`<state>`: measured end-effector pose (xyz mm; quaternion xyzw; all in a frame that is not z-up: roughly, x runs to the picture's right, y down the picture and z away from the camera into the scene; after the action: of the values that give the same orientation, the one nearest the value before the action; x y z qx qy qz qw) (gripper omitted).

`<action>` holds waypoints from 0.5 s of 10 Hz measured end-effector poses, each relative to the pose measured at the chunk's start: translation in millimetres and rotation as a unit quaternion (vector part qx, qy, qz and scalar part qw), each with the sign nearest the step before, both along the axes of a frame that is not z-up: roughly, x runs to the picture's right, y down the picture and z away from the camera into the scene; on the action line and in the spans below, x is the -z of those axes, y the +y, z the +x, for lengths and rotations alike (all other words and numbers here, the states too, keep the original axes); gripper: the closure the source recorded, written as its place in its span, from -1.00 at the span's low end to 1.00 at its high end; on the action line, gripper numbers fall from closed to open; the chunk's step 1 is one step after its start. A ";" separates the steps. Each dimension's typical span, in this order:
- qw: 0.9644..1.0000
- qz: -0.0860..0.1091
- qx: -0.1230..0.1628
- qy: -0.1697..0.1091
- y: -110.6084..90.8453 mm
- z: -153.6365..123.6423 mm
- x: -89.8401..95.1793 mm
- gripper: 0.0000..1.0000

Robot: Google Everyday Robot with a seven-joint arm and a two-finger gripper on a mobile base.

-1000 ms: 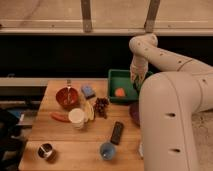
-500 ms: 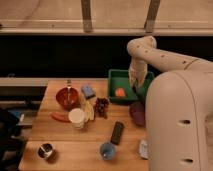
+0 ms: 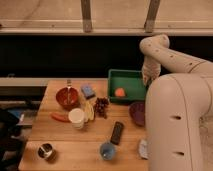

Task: Wipe tray with brush

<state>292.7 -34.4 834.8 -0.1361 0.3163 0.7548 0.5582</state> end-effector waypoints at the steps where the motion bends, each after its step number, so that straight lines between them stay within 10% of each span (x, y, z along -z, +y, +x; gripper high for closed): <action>1: 1.000 0.000 -0.003 0.007 -2.5 4.8 -5.3 1.00; 5: 1.000 0.025 0.009 -0.004 -8.3 -13.7 -33.2 1.00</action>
<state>279.0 -42.7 868.0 -0.1226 0.2965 0.7570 0.5692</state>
